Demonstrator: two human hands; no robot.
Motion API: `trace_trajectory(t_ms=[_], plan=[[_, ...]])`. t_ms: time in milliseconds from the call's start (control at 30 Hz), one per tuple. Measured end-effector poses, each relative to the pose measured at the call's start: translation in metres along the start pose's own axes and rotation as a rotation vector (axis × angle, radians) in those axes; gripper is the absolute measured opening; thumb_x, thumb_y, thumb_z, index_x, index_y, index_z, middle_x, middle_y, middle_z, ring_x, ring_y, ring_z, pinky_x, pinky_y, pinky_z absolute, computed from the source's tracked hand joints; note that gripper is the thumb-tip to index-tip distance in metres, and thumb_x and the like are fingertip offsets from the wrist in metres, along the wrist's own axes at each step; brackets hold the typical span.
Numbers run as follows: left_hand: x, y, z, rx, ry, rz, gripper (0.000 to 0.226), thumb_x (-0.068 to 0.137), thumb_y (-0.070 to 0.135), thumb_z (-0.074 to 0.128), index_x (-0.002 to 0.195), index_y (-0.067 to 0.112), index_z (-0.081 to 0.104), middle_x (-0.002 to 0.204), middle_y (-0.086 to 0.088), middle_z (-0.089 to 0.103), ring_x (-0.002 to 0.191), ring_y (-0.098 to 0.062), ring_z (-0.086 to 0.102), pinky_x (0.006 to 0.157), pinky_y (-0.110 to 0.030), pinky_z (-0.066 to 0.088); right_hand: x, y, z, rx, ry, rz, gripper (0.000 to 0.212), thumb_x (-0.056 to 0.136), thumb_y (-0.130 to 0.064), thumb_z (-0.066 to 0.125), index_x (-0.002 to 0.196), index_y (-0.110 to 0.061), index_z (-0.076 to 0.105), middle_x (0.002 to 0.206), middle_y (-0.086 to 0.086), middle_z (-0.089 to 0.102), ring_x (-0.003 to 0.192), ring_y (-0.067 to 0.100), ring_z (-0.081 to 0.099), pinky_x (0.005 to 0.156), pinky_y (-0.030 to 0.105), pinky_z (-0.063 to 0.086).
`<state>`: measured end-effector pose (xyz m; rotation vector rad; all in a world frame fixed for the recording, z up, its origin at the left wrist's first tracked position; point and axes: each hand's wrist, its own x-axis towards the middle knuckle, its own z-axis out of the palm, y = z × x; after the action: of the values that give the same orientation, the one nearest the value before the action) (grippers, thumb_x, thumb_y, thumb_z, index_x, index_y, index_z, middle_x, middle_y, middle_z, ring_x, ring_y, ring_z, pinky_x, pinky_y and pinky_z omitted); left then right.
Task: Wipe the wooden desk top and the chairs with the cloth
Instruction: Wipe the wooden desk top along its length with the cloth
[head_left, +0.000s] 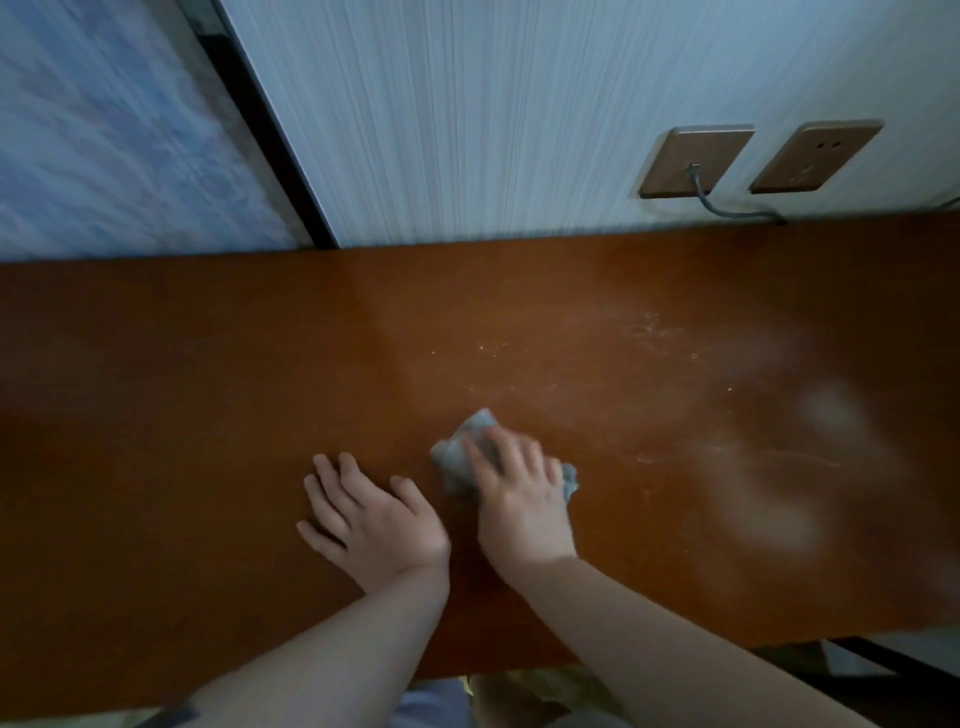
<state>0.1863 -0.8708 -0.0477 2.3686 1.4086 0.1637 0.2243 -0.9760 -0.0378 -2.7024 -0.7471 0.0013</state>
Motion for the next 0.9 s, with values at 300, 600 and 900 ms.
trace_trajectory(t_ms=[300, 600, 900], plan=[[0.015, -0.001, -0.016, -0.176, 0.048, -0.083, 0.037, 0.095, 0.023, 0.047, 0.132, 0.019, 0.048, 0.146, -0.004, 0.041, 0.138, -0.025, 0.027, 0.111, -0.048, 0.015, 0.028, 0.012, -0.002, -0.026, -0.007, 0.183, 0.065, 0.076, -0.005, 0.065, 0.138, -0.021, 0.051, 0.138, 0.003, 0.048, 0.122, 0.028, 0.039, 0.094, 0.046, 0.043], [0.075, 0.021, -0.011, -0.106, 0.031, -0.127, 0.054, 0.098, 0.026, 0.037, 0.15, 0.023, 0.023, 0.16, -0.001, 0.017, 0.147, -0.02, 0.007, 0.119, -0.047, -0.001, 0.033, -0.014, 0.012, -0.04, -0.08, -0.283, 0.068, 0.073, -0.015, 0.07, 0.137, -0.026, 0.049, 0.133, 0.0, 0.048, 0.117, 0.026, 0.039, 0.089, 0.04, 0.046], [0.082, 0.024, -0.004, 0.113, -0.084, -0.041, 0.055, 0.099, 0.032, 0.023, 0.153, 0.032, 0.01, 0.162, 0.005, 0.004, 0.148, -0.018, -0.003, 0.116, -0.056, -0.003, 0.015, -0.025, 0.014, -0.019, -0.002, -0.003, 0.069, 0.069, -0.014, 0.072, 0.135, -0.023, 0.053, 0.134, -0.002, 0.049, 0.118, 0.025, 0.041, 0.089, 0.042, 0.048]])
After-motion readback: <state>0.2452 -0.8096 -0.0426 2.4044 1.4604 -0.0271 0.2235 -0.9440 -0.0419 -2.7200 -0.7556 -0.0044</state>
